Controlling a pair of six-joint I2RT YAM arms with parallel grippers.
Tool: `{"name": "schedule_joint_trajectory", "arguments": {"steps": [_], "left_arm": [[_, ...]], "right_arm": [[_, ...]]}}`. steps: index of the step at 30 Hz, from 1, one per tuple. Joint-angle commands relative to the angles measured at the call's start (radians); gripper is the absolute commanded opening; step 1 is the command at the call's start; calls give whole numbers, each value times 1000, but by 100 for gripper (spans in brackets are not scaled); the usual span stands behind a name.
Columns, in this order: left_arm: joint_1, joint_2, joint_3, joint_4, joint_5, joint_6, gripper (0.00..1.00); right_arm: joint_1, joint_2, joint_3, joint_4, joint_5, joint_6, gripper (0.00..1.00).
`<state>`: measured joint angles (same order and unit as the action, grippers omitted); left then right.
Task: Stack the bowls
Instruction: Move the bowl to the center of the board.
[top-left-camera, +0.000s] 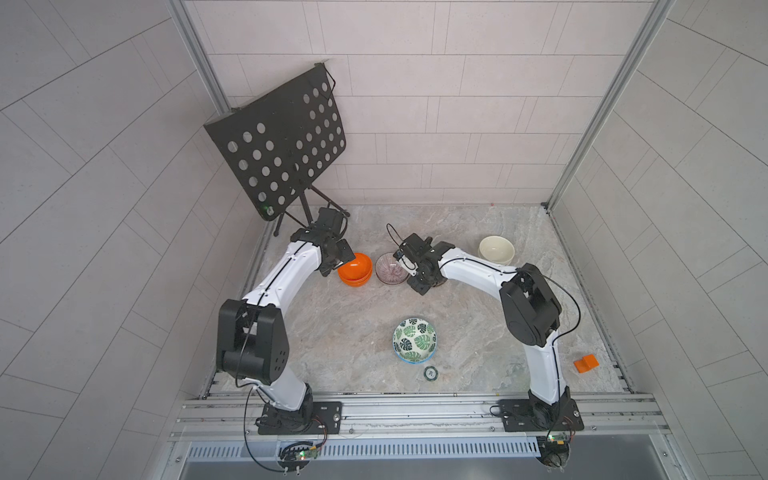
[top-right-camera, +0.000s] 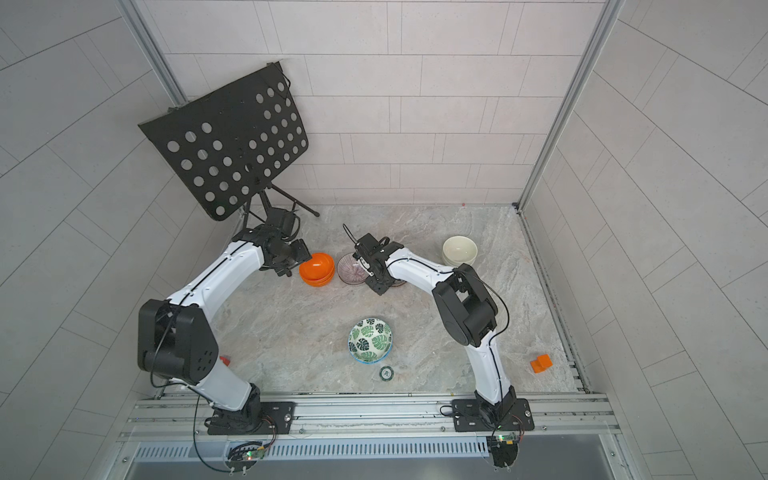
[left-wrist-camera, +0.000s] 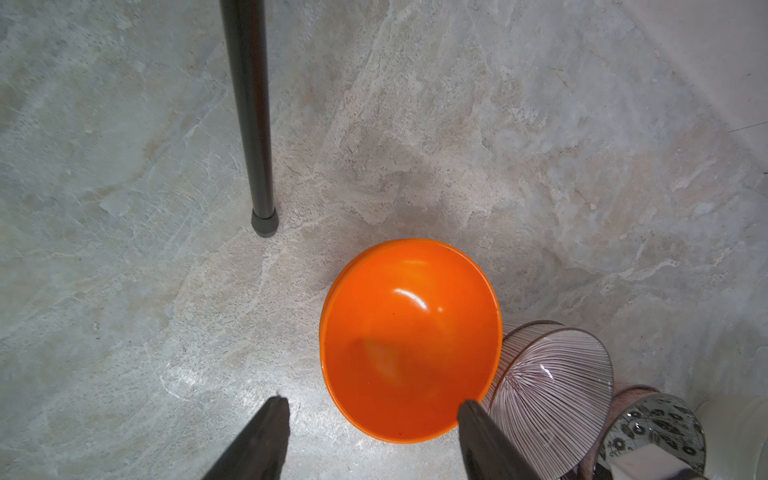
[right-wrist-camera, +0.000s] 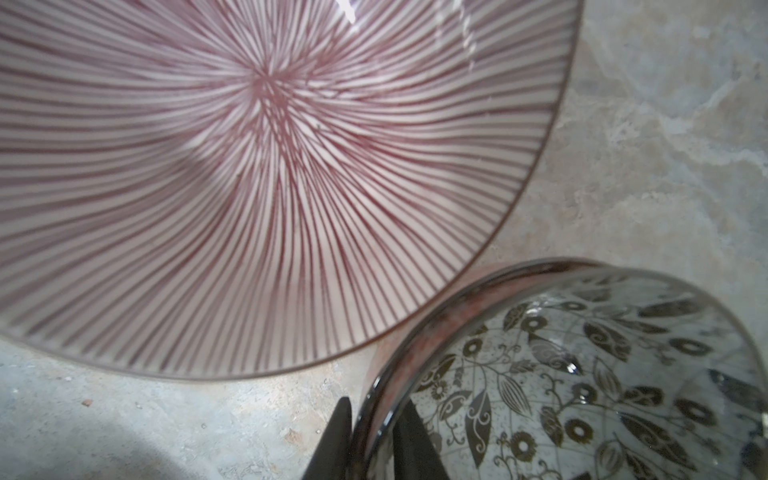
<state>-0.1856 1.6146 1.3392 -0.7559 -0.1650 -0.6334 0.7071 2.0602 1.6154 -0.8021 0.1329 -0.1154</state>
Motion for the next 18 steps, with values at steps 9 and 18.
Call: {"name": "schedule_joint_trajectory", "arguments": {"steps": [9, 18], "left_arm": [[-2, -32, -10, -6, -5, 1, 66], [-3, -33, -6, -7, -8, 3, 66]], "right_arm": [[5, -14, 0, 40, 11, -11, 21], [3, 1, 19, 50, 5, -21, 21]]}}
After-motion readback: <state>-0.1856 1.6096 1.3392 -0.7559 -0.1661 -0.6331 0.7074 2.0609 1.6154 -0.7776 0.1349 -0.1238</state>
